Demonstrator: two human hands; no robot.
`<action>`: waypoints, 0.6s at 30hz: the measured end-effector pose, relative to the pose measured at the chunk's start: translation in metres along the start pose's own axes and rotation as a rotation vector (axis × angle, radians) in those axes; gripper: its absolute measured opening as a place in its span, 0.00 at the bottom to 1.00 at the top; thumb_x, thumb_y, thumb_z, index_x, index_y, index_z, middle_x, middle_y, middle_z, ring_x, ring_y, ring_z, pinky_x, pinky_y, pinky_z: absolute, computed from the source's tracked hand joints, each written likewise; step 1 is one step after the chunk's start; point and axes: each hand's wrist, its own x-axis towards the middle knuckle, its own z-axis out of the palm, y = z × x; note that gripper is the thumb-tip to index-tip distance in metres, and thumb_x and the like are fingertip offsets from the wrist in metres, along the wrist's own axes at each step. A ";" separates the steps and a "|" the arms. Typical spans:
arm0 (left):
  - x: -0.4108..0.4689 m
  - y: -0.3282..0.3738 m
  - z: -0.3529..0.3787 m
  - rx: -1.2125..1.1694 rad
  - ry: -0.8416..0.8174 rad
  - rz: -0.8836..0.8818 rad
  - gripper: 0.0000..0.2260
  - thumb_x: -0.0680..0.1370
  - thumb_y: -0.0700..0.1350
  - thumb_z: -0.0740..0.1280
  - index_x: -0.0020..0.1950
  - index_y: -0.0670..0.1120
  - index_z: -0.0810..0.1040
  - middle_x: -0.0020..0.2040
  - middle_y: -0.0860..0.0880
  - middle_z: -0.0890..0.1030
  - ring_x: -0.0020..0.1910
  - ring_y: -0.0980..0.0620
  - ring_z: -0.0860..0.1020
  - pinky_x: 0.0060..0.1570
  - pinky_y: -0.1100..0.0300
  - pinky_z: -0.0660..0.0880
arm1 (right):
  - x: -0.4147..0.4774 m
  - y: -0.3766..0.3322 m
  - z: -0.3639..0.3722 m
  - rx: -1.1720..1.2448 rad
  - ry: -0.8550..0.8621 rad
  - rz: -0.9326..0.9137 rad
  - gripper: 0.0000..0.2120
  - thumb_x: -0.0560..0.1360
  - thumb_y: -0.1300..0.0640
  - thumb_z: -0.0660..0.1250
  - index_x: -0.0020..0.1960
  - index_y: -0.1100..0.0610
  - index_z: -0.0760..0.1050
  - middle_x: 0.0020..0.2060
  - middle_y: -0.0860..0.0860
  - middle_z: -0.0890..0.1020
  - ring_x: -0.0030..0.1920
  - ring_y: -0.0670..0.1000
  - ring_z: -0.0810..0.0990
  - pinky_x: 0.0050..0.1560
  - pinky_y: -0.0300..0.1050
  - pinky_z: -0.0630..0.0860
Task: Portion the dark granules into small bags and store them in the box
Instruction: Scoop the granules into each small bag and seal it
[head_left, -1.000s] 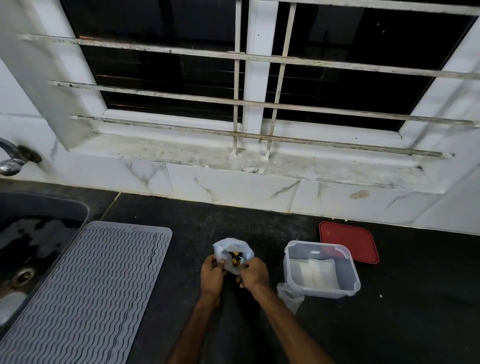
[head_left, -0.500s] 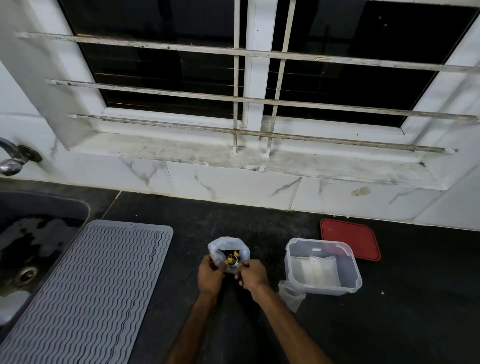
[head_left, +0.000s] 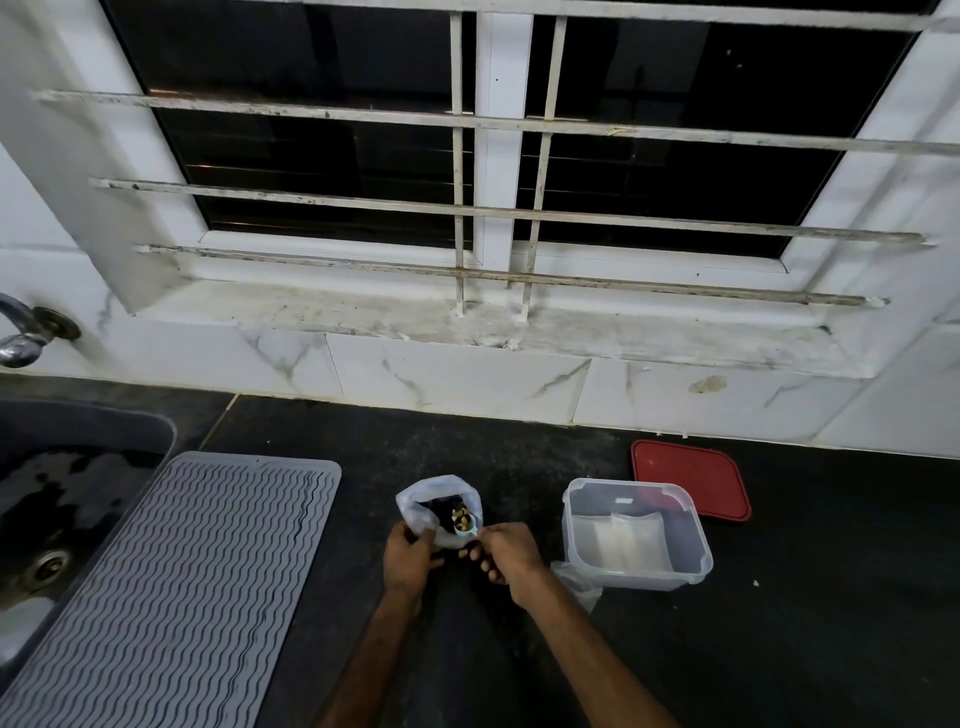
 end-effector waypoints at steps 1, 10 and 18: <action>0.000 -0.001 0.000 -0.008 0.001 -0.016 0.10 0.80 0.43 0.66 0.59 0.40 0.76 0.52 0.40 0.83 0.48 0.43 0.83 0.42 0.51 0.81 | -0.001 0.000 -0.001 0.003 0.000 -0.003 0.12 0.79 0.59 0.61 0.45 0.64 0.81 0.28 0.52 0.80 0.21 0.44 0.69 0.23 0.37 0.64; -0.004 -0.001 0.002 -0.053 0.025 -0.083 0.11 0.82 0.46 0.63 0.59 0.41 0.73 0.51 0.40 0.80 0.49 0.41 0.81 0.42 0.49 0.81 | -0.007 -0.015 -0.003 -0.055 -0.017 -0.081 0.10 0.80 0.59 0.61 0.47 0.59 0.80 0.32 0.51 0.81 0.25 0.44 0.71 0.23 0.36 0.65; -0.021 -0.017 -0.001 0.342 0.101 0.023 0.05 0.81 0.45 0.64 0.52 0.44 0.75 0.44 0.45 0.81 0.40 0.50 0.80 0.39 0.54 0.78 | -0.005 -0.014 -0.017 -0.101 -0.027 -0.124 0.08 0.80 0.59 0.61 0.48 0.58 0.79 0.32 0.50 0.82 0.25 0.44 0.72 0.23 0.36 0.64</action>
